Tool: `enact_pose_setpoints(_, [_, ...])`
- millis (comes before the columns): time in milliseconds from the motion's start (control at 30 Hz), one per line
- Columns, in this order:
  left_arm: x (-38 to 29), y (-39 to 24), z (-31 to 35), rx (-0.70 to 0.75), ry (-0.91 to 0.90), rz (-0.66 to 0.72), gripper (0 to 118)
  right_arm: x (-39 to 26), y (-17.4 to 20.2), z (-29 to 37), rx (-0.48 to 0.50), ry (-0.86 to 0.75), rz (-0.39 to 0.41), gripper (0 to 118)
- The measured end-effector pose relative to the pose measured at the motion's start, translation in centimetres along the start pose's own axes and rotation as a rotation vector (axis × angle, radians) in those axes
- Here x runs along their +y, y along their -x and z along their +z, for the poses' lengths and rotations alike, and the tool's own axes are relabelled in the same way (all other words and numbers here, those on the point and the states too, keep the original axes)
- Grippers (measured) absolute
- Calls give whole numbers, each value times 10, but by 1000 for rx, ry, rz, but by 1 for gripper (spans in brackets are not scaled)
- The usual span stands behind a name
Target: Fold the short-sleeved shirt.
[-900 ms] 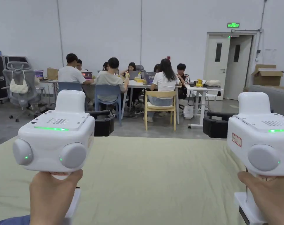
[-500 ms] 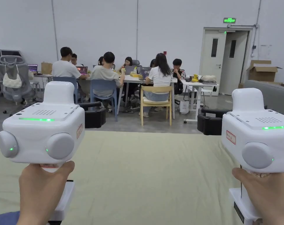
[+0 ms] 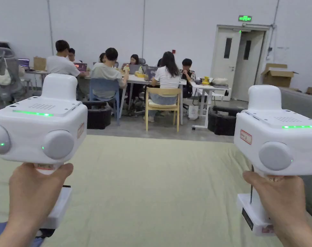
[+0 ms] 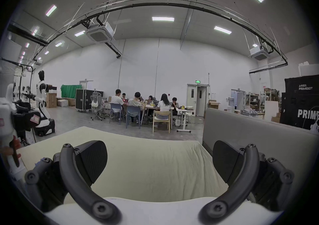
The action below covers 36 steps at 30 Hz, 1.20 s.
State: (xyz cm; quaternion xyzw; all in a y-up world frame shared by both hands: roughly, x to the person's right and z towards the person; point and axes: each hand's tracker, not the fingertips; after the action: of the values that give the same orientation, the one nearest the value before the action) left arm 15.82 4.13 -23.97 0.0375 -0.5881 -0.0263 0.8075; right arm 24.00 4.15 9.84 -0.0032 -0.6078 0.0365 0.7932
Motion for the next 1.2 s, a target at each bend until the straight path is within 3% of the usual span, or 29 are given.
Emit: enact_pose_setpoints(1200, [7, 5, -2, -31, 5, 76, 118, 2, 5, -5, -11, -16, 11, 118])
